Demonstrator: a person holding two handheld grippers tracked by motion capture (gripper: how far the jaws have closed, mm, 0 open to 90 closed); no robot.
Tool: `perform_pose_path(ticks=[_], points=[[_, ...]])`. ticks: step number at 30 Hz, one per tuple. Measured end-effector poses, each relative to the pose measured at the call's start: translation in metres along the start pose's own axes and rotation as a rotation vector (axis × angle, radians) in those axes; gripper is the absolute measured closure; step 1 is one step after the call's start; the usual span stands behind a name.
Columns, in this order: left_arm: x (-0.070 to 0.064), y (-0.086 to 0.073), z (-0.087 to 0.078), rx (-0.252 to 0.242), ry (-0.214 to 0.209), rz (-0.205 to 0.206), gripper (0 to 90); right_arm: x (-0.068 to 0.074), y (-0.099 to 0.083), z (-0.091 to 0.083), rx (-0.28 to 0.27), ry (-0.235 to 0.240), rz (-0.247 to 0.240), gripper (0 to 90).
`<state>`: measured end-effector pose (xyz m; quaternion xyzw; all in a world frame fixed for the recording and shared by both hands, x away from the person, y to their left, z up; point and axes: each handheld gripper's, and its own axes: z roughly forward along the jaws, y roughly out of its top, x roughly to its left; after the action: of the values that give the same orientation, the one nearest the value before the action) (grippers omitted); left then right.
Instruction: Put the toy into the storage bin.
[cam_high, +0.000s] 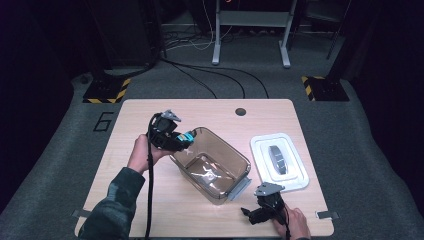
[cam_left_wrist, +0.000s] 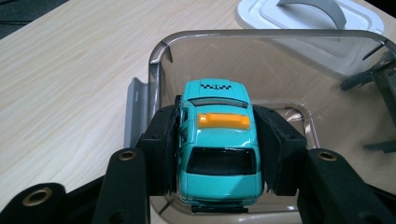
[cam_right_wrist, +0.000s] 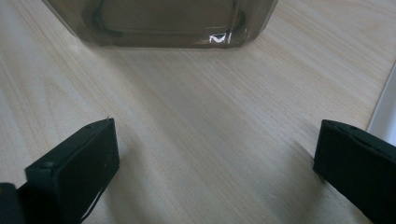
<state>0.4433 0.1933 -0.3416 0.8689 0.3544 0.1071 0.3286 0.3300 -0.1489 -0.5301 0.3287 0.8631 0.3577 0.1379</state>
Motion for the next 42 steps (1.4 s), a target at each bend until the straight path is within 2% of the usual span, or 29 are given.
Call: perform_pose_path(ticks=[8, 18, 26, 42], points=[[-0.003, 0.009, 0.015, 0.033, -0.002, 0.006, 52.7, 0.000, 0.000, 0.000, 0.002, 0.002, -0.007, 0.0], [-0.002, 0.018, 0.038, 0.077, -0.010, -0.045, 52.7, 0.000, 0.000, 0.000, 0.002, 0.002, -0.007, 0.0], [-0.001, 0.021, 0.050, 0.104, -0.010, -0.063, 52.7, 0.000, 0.000, 0.000, 0.002, 0.002, -0.007, 0.0], [0.001, 0.026, 0.077, 0.176, 0.025, -0.096, 52.7, 0.000, 0.000, 0.000, 0.002, 0.002, -0.007, 0.0]])
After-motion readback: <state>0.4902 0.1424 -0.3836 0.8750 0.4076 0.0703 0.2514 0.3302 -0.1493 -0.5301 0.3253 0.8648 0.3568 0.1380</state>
